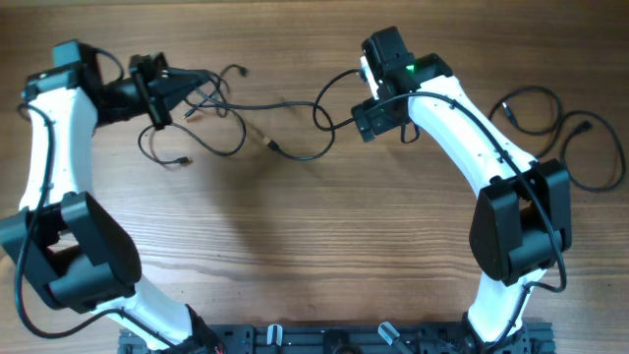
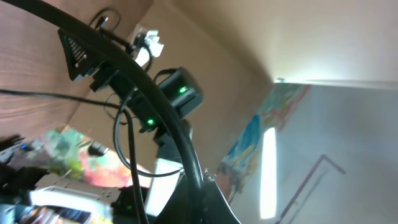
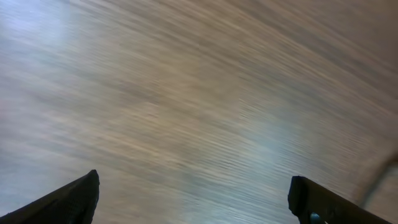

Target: Untangle cables

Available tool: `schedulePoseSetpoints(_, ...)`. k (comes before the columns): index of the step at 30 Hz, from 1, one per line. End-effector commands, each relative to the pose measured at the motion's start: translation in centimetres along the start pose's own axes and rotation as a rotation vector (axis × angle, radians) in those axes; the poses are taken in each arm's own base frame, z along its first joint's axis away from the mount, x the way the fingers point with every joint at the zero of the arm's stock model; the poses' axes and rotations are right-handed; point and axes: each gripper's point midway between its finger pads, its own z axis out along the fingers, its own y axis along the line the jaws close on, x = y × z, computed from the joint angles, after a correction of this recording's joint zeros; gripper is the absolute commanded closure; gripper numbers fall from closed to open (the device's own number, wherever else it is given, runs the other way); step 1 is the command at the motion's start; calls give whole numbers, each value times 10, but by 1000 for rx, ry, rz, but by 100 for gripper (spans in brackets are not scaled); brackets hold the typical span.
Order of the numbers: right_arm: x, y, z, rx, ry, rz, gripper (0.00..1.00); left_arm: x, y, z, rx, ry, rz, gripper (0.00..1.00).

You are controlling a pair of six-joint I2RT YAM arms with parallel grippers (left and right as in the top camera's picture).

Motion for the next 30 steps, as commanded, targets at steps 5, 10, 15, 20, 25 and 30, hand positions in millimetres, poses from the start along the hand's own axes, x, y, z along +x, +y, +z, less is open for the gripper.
schedulePoseSetpoints(5, 21, -83, 16, 285, 64, 105, 0, -9, -17, -43, 94, -71, 2, 96)
schedulePoseSetpoints(10, 30, -123, 21, 307, 69, 202, 0, -16, -21, -68, 132, -123, 5, 96)
schedulePoseSetpoints(15, 41, -154, 24, 319, 78, 280, 0, -20, -24, -87, 161, -164, 11, 96)
schedulePoseSetpoints(20, 55, -187, 26, 342, 87, 359, 0, -23, -25, -102, 183, -198, 26, 96)
schedulePoseSetpoints(25, 68, -208, 28, 347, 104, 412, 0, -24, -26, -109, 192, -212, 30, 96)
schedulePoseSetpoints(30, 69, -205, 32, 287, 96, 431, 0, -25, -24, -107, 178, -220, 66, 96)
